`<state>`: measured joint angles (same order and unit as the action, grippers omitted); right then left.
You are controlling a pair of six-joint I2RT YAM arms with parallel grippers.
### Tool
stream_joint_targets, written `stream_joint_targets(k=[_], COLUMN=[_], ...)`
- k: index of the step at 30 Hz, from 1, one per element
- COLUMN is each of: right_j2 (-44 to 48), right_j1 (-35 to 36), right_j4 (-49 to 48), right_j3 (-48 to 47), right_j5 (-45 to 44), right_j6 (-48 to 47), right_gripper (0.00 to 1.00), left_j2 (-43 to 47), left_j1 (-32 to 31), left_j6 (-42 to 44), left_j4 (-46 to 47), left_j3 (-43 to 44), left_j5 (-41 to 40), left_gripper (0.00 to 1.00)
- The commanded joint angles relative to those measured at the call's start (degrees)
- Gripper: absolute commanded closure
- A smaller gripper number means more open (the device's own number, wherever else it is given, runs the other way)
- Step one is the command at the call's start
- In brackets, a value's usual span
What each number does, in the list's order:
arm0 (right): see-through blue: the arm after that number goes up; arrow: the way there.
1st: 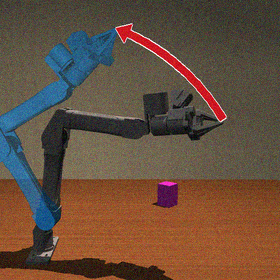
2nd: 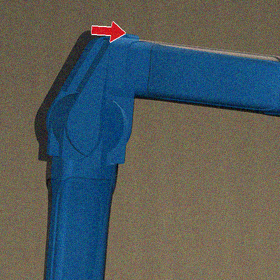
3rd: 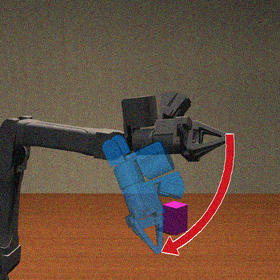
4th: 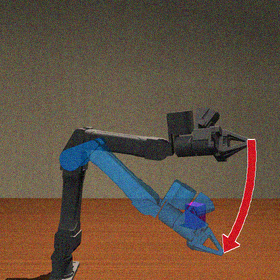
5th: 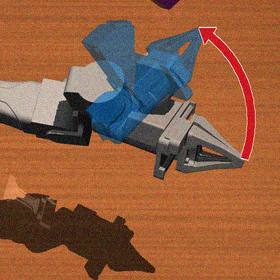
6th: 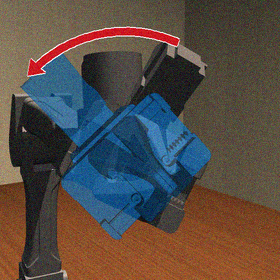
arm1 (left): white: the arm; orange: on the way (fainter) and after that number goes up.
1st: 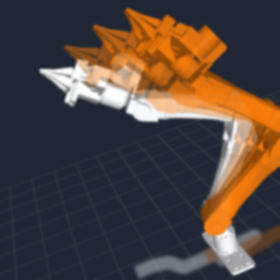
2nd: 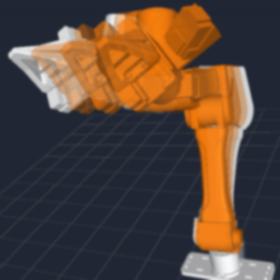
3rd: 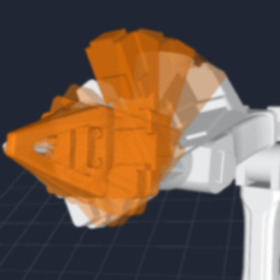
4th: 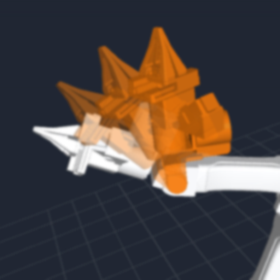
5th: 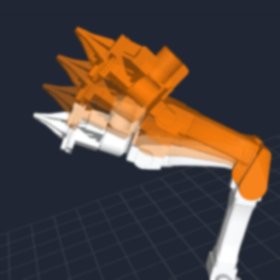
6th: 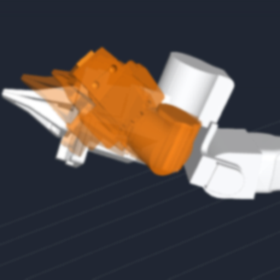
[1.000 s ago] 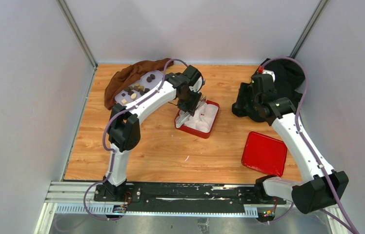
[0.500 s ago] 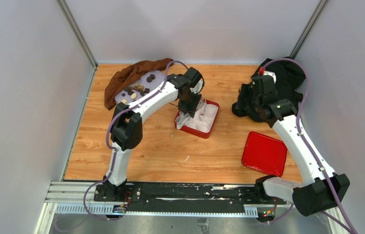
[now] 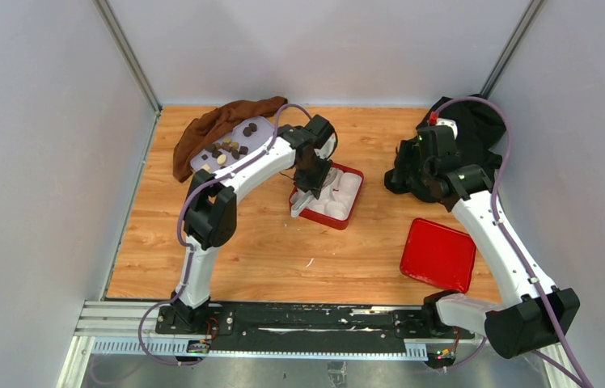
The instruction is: Pack the chocolate
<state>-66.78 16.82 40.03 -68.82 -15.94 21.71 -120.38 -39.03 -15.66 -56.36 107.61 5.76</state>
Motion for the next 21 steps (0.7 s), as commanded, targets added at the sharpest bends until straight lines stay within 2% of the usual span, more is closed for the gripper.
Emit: stream_joint_targets(k=[1,8,13,16,21], right_j2=[0.47,1.08,1.28,1.15,0.99], right_j1=[-0.39,-0.39,-0.39,-0.36,-0.43], right_j4=[1.1,1.09,1.06,1.1,1.04], right_j3=[0.22,0.57,0.79,0.7,0.53], right_j5=[-0.32,-0.4,-0.45,-0.32,-0.26], right_j6=[0.1,0.57,1.04,1.21,1.31], right_gripper=[0.07,0.07,0.07,0.07,0.07], left_j2=[1.49,1.6,1.64,1.84,4.32], left_j1=[-0.09,-0.09,-0.09,-0.09,-0.09], left_j6=[-0.15,0.32,0.53,0.73,0.72], left_j4=[-0.15,-0.11,-0.16,-0.16,-1.17], left_j3=[0.06,0.39,0.4,0.6,2.3], left_j5=[-0.02,-0.55,-0.34,-0.15,-0.11], left_gripper=[0.83,0.62,0.57,0.58,0.76])
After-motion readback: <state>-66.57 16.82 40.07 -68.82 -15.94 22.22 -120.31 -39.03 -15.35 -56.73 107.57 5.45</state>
